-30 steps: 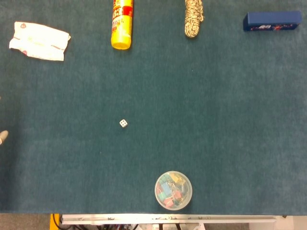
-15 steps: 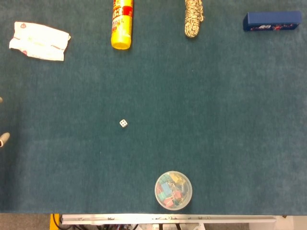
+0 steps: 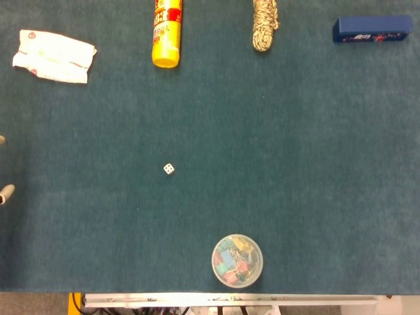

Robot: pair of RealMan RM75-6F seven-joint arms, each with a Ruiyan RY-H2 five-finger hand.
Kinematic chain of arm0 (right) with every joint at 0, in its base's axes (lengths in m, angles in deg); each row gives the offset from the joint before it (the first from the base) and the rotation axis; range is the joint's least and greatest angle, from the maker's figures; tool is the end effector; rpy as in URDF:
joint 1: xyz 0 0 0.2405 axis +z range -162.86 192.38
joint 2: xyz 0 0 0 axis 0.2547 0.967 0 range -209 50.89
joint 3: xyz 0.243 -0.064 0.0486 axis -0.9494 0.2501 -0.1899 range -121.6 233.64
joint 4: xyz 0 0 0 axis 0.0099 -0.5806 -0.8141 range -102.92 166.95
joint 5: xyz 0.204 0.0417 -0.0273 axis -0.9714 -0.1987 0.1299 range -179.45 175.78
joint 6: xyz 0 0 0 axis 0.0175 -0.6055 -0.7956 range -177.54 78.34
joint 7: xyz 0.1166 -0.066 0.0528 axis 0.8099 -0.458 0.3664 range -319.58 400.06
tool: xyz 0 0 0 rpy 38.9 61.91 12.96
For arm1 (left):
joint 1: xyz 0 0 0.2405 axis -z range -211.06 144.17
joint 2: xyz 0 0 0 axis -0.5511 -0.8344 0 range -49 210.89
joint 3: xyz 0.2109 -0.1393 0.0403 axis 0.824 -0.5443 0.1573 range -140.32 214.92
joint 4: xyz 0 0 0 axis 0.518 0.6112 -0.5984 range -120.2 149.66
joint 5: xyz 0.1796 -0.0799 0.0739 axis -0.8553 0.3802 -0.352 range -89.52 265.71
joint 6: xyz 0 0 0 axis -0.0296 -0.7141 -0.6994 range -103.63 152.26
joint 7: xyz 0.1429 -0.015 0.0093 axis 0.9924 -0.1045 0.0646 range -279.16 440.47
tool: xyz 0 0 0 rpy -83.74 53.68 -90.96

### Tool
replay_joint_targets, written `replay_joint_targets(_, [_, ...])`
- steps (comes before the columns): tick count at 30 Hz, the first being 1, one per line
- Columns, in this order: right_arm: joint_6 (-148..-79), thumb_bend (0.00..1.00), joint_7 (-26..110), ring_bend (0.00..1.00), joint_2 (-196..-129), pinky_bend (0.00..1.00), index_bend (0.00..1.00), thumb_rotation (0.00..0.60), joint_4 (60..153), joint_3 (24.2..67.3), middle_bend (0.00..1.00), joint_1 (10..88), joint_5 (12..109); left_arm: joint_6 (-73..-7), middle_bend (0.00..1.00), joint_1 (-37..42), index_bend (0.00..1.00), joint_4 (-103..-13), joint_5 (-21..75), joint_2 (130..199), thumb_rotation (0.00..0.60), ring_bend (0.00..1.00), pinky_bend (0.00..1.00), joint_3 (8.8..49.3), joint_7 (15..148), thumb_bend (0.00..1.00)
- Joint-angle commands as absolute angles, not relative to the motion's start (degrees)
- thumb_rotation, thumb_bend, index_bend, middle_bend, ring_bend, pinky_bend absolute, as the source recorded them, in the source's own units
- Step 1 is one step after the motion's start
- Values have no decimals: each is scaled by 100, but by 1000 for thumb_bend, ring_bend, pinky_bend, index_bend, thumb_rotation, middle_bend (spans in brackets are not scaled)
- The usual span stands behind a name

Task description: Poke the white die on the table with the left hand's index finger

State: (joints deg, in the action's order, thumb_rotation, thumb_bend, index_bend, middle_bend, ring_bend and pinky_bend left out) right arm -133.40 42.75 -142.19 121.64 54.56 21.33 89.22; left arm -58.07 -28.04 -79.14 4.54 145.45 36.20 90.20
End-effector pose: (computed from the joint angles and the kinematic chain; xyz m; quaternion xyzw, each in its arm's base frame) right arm -0.3084 -0.1854 0.1577 0.6375 -0.3668 0.3909 0.5535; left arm -0.3139 0.1765 0.1461 -0.6256 -0.3756 -0.3217 0.6033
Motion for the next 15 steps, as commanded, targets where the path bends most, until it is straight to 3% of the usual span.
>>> replay_joint_targets(1, [-13353, 54, 4299, 377, -14208, 559, 410, 600, 12172, 5452, 413, 2127, 8917, -5763, 189, -2779, 287, -7906, 399, 14536, 600, 153, 382, 3646, 8948, 166])
replay_joint_targets(6, [-13397, 54, 4382, 376, -14191, 553, 410, 600, 12172, 5426, 413, 2113, 8887, -5646, 189, -2713, 290, -7997, 150, 14460, 600, 153, 382, 3765, 8716, 386])
replay_joint_targets(10, [-13419, 55, 4424, 376, -14178, 553, 410, 600, 12172, 5411, 413, 2102, 8865, -5481, 198, -2605, 289, -8155, -71, 14343, 600, 163, 424, 3875, 8782, 473])
replay_joint_targets(15, [-13421, 55, 4473, 376, -14169, 553, 410, 600, 12167, 5393, 413, 2102, 8839, -5124, 366, -2378, 288, -8641, -289, 14045, 600, 322, 593, 3983, 9037, 529])
